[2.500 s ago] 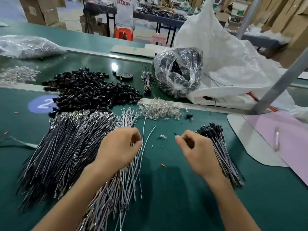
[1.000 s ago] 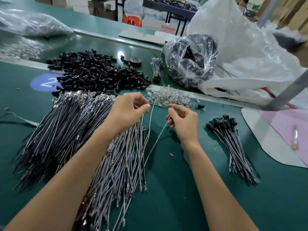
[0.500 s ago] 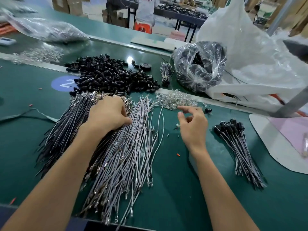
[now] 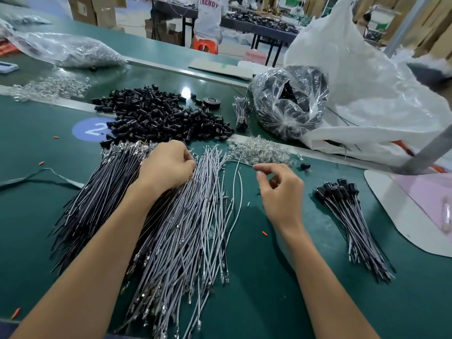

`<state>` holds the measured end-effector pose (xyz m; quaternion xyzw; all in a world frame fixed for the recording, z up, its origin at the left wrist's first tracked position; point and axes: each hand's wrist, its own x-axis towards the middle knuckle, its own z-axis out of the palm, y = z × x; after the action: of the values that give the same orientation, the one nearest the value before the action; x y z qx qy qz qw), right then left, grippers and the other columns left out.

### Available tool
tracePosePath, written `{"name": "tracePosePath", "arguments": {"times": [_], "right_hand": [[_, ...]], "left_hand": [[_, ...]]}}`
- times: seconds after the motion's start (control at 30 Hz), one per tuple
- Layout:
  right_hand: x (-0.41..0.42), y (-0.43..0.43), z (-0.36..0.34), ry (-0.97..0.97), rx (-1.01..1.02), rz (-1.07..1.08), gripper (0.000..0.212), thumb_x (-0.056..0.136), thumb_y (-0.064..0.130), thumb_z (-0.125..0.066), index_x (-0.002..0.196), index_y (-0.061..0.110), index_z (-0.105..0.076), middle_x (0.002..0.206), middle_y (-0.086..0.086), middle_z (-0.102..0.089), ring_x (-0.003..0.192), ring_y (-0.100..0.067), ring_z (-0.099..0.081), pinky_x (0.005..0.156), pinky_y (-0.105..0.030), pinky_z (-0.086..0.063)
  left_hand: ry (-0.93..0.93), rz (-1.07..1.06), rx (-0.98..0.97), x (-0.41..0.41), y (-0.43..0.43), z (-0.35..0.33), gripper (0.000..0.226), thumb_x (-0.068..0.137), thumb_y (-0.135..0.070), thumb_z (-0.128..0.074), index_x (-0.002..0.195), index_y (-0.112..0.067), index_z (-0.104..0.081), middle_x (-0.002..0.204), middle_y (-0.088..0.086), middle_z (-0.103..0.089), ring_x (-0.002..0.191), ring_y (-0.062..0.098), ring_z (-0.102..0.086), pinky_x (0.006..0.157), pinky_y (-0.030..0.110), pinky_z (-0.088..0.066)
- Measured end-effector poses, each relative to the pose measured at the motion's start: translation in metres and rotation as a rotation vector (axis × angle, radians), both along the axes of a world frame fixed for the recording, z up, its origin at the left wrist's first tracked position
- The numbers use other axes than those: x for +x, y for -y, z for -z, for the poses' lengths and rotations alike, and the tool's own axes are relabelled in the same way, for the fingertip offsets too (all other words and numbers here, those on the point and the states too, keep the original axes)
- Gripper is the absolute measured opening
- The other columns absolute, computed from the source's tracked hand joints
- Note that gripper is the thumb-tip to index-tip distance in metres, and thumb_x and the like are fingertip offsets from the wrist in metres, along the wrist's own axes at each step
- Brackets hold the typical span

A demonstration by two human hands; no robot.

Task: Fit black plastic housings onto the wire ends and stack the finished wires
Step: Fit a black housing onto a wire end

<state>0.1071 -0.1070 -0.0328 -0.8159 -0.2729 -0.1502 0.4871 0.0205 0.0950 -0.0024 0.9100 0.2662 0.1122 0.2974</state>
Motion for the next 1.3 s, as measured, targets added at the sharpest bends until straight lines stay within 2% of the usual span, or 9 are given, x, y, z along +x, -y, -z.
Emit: {"name": "tracePosePath", "arguments": {"times": [0.1, 0.2, 0.37, 0.63, 0.83, 0.97, 1.1, 1.23, 1.3], "right_hand": [[-0.001, -0.001, -0.001, -0.002, 0.015, -0.02, 0.017, 0.089, 0.004, -0.066, 0.092, 0.018, -0.075, 0.083, 0.011, -0.064, 0.062, 0.001, -0.051, 0.062, -0.006, -0.038], [-0.005, -0.004, -0.001, -0.044, 0.039, -0.065, 0.019, 0.089, 0.005, -0.066, 0.09, 0.021, -0.074, 0.082, 0.007, -0.067, 0.06, -0.003, -0.052, 0.06, -0.009, -0.038], [-0.013, -0.009, 0.0, -0.163, 0.049, -0.169, 0.011, 0.092, 0.011, -0.066, 0.093, 0.015, -0.076, 0.073, 0.004, -0.068, 0.054, -0.004, -0.048, 0.055, -0.016, -0.038], [-0.033, -0.024, -0.005, -0.752, 0.285, -0.553, 0.012, 0.093, 0.016, -0.065, 0.101, 0.008, -0.068, 0.079, -0.003, -0.073, 0.055, -0.01, -0.056, 0.049, -0.019, -0.045], [-0.034, -0.027, -0.009, -0.824, 0.408, -0.57, 0.017, 0.09, 0.013, -0.068, 0.107, 0.008, -0.067, 0.092, -0.006, -0.069, 0.058, -0.008, -0.055, 0.054, -0.02, -0.048], [-0.039, -0.032, -0.007, -0.812, 0.421, -0.632, 0.015, 0.089, 0.014, -0.066, 0.102, 0.007, -0.068, 0.091, -0.008, -0.071, 0.059, -0.009, -0.057, 0.056, -0.021, -0.05], [-0.035, -0.027, -0.009, -0.845, 0.554, -0.679, 0.014, 0.083, 0.017, -0.066, 0.093, 0.008, -0.071, 0.077, -0.006, -0.07, 0.056, -0.008, -0.058, 0.052, -0.018, -0.049], [-0.02, -0.012, -0.015, -0.904, 0.704, -0.548, 0.012, 0.082, 0.015, -0.065, 0.085, 0.011, -0.075, 0.07, -0.003, -0.067, 0.051, -0.004, -0.055, 0.046, -0.012, -0.045], [-0.015, -0.005, -0.015, -0.893, 0.718, -0.457, 0.012, 0.086, 0.014, -0.063, 0.085, 0.011, -0.075, 0.066, -0.001, -0.064, 0.048, -0.003, -0.051, 0.043, -0.01, -0.042]], "left_hand": [[0.184, 0.009, -0.376, 0.0, 0.002, 0.0, 0.005, 0.095, -0.013, -0.061, 0.093, -0.015, -0.066, 0.068, -0.003, -0.074, 0.044, -0.004, -0.052, 0.053, 0.019, -0.044], [0.272, 0.059, -0.598, -0.001, 0.002, -0.003, 0.007, 0.094, -0.01, -0.062, 0.098, -0.014, -0.067, 0.076, 0.0, -0.076, 0.048, 0.001, -0.055, 0.046, 0.011, -0.042], [0.307, 0.064, -0.671, -0.002, 0.004, -0.003, 0.007, 0.093, -0.013, -0.065, 0.095, -0.009, -0.07, 0.08, 0.003, -0.076, 0.049, 0.003, -0.054, 0.043, 0.012, -0.04], [0.341, 0.255, -0.858, -0.002, 0.021, -0.007, 0.03, 0.071, -0.025, -0.077, 0.094, -0.006, -0.074, 0.082, 0.002, -0.074, 0.057, 0.004, -0.053, 0.048, 0.013, -0.04], [0.38, 0.281, -0.911, -0.006, 0.013, -0.009, 0.019, 0.061, -0.035, -0.081, 0.076, -0.024, -0.077, 0.067, -0.012, -0.065, 0.059, 0.002, -0.048, 0.052, 0.014, -0.036], [0.351, 0.28, -0.864, -0.005, 0.019, -0.006, 0.022, 0.063, -0.037, -0.081, 0.081, -0.025, -0.077, 0.076, -0.009, -0.07, 0.072, 0.006, -0.056, 0.067, 0.024, -0.04], [0.352, 0.221, -0.825, -0.007, 0.012, -0.007, 0.023, 0.073, -0.04, -0.075, 0.089, -0.025, -0.077, 0.081, -0.01, -0.071, 0.064, 0.001, -0.051, 0.055, 0.014, -0.039], [0.406, -0.053, -0.227, -0.01, -0.004, 0.001, 0.008, 0.082, -0.022, -0.077, 0.086, -0.028, -0.075, 0.081, -0.016, -0.069, 0.062, -0.015, -0.052, 0.064, 0.015, -0.041], [0.358, -0.116, -0.005, -0.012, -0.009, 0.002, 0.014, 0.08, -0.02, -0.08, 0.082, -0.032, -0.073, 0.099, -0.009, -0.07, 0.084, -0.011, -0.052, 0.081, 0.021, -0.042]]}}
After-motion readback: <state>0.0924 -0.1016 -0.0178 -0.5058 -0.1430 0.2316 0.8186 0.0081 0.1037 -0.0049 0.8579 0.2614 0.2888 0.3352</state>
